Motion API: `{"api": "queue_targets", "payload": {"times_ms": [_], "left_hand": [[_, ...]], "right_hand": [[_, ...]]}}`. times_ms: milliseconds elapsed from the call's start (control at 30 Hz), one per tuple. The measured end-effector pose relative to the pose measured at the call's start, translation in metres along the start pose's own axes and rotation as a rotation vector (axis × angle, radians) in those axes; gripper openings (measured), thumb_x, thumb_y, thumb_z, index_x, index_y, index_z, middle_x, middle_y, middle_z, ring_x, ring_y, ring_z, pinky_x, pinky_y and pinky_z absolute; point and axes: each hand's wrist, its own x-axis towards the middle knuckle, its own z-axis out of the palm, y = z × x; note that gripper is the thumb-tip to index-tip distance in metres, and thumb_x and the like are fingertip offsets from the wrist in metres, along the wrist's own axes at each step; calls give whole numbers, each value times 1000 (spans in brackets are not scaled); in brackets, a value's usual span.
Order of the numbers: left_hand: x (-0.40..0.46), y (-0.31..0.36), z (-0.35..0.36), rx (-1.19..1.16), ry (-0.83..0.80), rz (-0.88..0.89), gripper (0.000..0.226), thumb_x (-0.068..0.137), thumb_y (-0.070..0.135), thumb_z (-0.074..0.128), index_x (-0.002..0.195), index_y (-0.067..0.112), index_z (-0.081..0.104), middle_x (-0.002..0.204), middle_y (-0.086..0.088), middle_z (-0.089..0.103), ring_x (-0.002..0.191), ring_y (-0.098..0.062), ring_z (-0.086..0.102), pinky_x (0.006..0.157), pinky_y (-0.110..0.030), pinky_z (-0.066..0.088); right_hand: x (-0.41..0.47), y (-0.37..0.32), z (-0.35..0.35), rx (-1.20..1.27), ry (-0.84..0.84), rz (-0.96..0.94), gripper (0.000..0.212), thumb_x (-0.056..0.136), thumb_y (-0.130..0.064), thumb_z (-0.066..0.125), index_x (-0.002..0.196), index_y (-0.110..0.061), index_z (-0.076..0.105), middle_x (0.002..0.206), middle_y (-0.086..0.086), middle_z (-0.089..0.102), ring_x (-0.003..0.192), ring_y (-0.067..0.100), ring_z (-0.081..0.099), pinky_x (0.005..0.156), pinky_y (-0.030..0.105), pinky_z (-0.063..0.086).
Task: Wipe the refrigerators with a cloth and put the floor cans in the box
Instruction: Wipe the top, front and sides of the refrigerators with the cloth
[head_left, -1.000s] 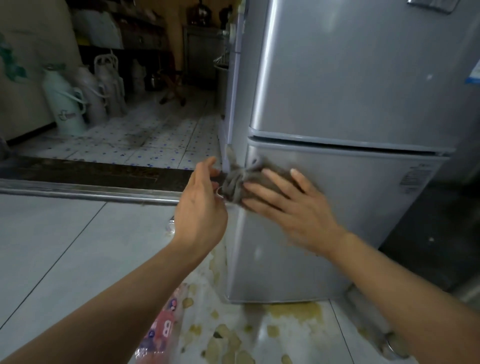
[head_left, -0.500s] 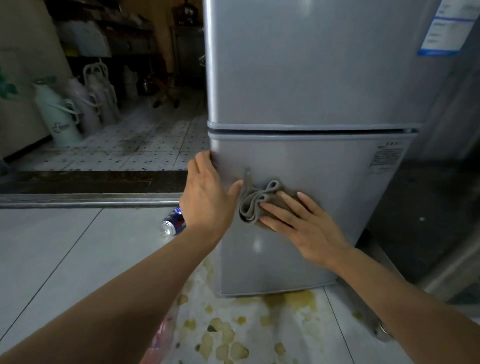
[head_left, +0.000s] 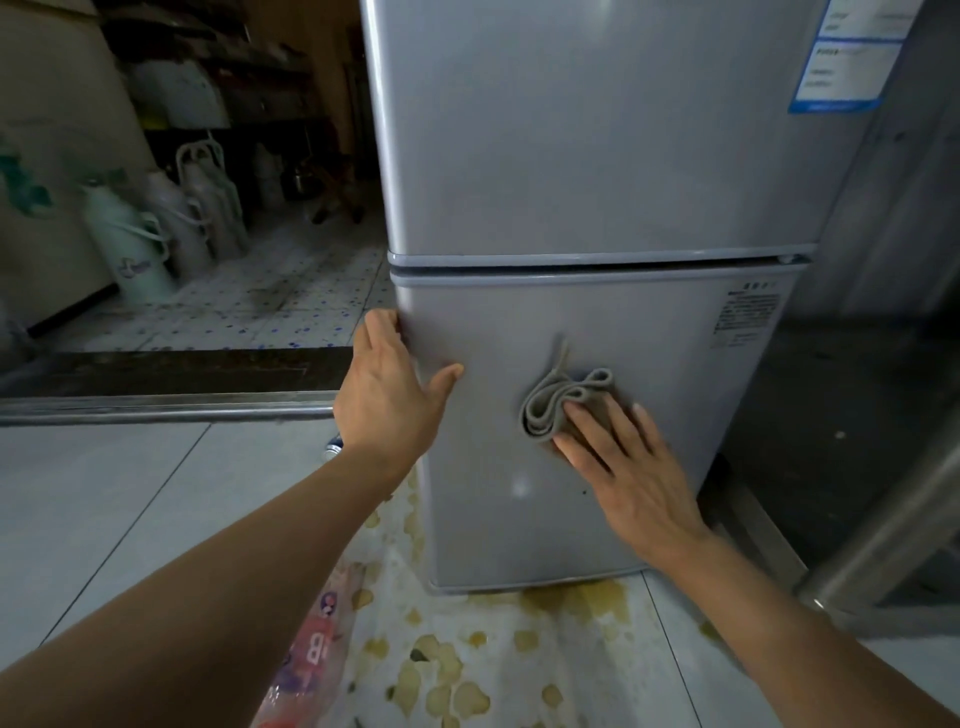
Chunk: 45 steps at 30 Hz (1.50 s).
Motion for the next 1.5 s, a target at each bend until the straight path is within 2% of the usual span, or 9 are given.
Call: {"api": "queue_targets", "payload": {"times_ms": [133, 300, 367, 600, 833, 933, 1067, 1300, 1500], "left_hand": [[1, -1, 1, 8, -10, -19, 55, 74, 40, 74, 108, 16, 38, 110, -4, 52, 92, -25, 56, 69, -38, 48], [2, -6, 3, -8, -7, -18, 55, 73, 41, 73, 108, 17, 37, 109, -4, 52, 90, -24, 55, 70, -39, 49], [2, -8, 4, -16, -5, -4, 55, 73, 42, 73, 107, 17, 37, 110, -5, 52, 88, -24, 56, 70, -40, 51], [3, -10, 4, -35, -22, 6, 58, 73, 42, 73, 110, 19, 35, 113, -6, 53, 89, -26, 59, 73, -44, 55], [2, -8, 6, -39, -17, -39, 56, 72, 43, 74, 107, 25, 34, 113, -4, 52, 92, -24, 57, 76, -45, 55], [2, -9, 6, -29, -5, -26, 55, 72, 44, 74, 104, 24, 34, 109, -3, 52, 86, -22, 55, 71, -44, 55], [2, -12, 8, -16, 11, -12, 55, 72, 44, 74, 105, 22, 35, 106, -2, 51, 82, -17, 49, 69, -43, 54], [1, -12, 7, -43, -6, -4, 57, 74, 41, 72, 111, 17, 37, 112, -7, 52, 92, -27, 57, 74, -49, 55], [-6, -13, 10, -23, 32, 38, 55, 78, 40, 69, 115, 13, 40, 111, -9, 50, 89, -23, 54, 69, -43, 53]], "right_hand": [[16, 20, -23, -52, 21, 46, 68, 76, -5, 43, 140, -25, 32, 148, -1, 27, 132, 28, 31, 108, 51, 18], [39, 28, -44, 64, 178, 198, 46, 82, -9, 58, 127, -18, 56, 135, 8, 36, 97, 29, 46, 75, 39, 38], [47, 26, -46, 163, 240, 272, 39, 83, -5, 63, 122, -10, 60, 131, 12, 36, 89, 28, 47, 71, 37, 43], [70, 6, -43, 320, 357, 649, 36, 87, -6, 40, 122, -15, 41, 131, 10, 33, 106, 30, 48, 86, 32, 44], [28, -6, -34, 380, 34, 792, 72, 54, 8, 79, 111, -6, 39, 120, 29, 47, 102, 45, 56, 84, 43, 51], [49, 17, -45, 429, 90, 898, 66, 61, 2, 76, 117, 4, 42, 129, 29, 38, 107, 44, 52, 86, 40, 50], [81, 56, -54, 445, 344, 1087, 63, 68, 3, 60, 126, 5, 37, 134, 25, 31, 118, 40, 42, 100, 36, 39], [45, 16, -32, 398, 166, 1220, 55, 79, 5, 54, 130, 13, 35, 138, 33, 28, 121, 44, 39, 104, 35, 31], [74, 58, -49, 384, 288, 1172, 64, 78, 0, 49, 137, 14, 27, 143, 32, 22, 132, 46, 27, 115, 40, 19]]}}
